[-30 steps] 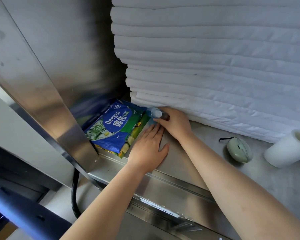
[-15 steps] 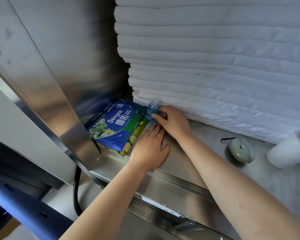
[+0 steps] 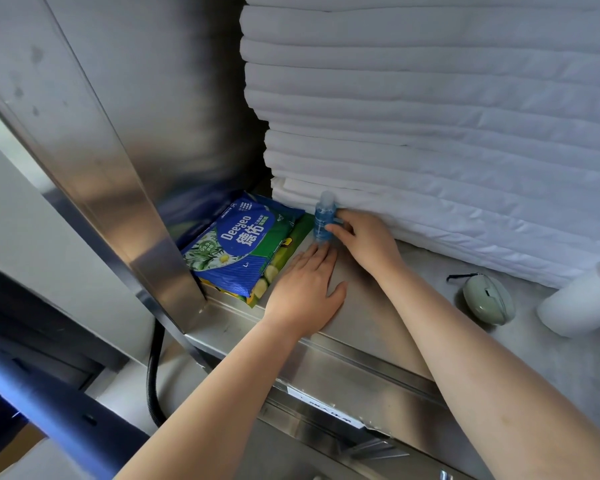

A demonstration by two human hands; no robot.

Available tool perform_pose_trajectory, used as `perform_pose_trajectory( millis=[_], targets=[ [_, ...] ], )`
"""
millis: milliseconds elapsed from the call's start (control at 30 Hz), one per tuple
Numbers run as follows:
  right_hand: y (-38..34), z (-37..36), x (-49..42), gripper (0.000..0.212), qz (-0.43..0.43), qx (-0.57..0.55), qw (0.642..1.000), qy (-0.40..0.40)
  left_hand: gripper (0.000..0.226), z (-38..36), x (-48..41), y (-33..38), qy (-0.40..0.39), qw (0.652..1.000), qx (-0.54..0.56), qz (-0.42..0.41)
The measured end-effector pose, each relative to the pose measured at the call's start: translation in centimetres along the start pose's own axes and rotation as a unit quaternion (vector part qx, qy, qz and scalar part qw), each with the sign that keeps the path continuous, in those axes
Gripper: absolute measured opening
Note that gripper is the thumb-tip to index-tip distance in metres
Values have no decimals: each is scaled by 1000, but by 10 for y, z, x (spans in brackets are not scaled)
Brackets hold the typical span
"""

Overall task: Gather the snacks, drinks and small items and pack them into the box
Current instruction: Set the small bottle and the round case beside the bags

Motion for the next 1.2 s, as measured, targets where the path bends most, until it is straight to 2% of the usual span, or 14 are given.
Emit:
perform_pose_trajectory(
  millis=[200, 400, 633, 933, 1000, 1067, 1133, 1200],
  targets=[
    [0, -5, -3, 34, -25, -22, 998, -53, 65, -1, 0, 1, 1, 1000, -4, -4],
    [-4, -6, -2, 30, -42, 24, 999, -10, 65, 0, 0, 1, 2, 1000, 2, -6],
    [-3, -7, -2, 22, -38, 49, 997, -51, 64, 1, 1, 1, 1, 1000, 6, -5],
    [-10, -6, 4, 27, -66, 40, 996, -41, 64, 3, 1, 1, -1, 1000, 7, -5],
    [-16, -3, 11, 35, -74, 30, 996, -45, 63, 3, 1, 1, 1, 1000, 7, -3],
    [-20, 11, 28, 43, -82, 33, 996, -11, 62, 3, 2, 1, 3, 1000, 6, -4],
    [-25, 37, 58, 34, -57, 56, 995, 60, 61, 3, 2, 0, 3, 1000, 7, -1],
    [-26, 67, 92, 27, -16, 131, 984, 122, 61, 1, 2, 0, 1, 1000, 9, 1]
  ],
)
Point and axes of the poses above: each hand's wrist, its own x-axis away from the middle knuckle, its own z-axis out of the back of the hand, y = z × x, the point moved 7 cm from there along -x, towards the middle knuckle, and after that the axes turned 14 degrees about -x, right-handed, at the moved point
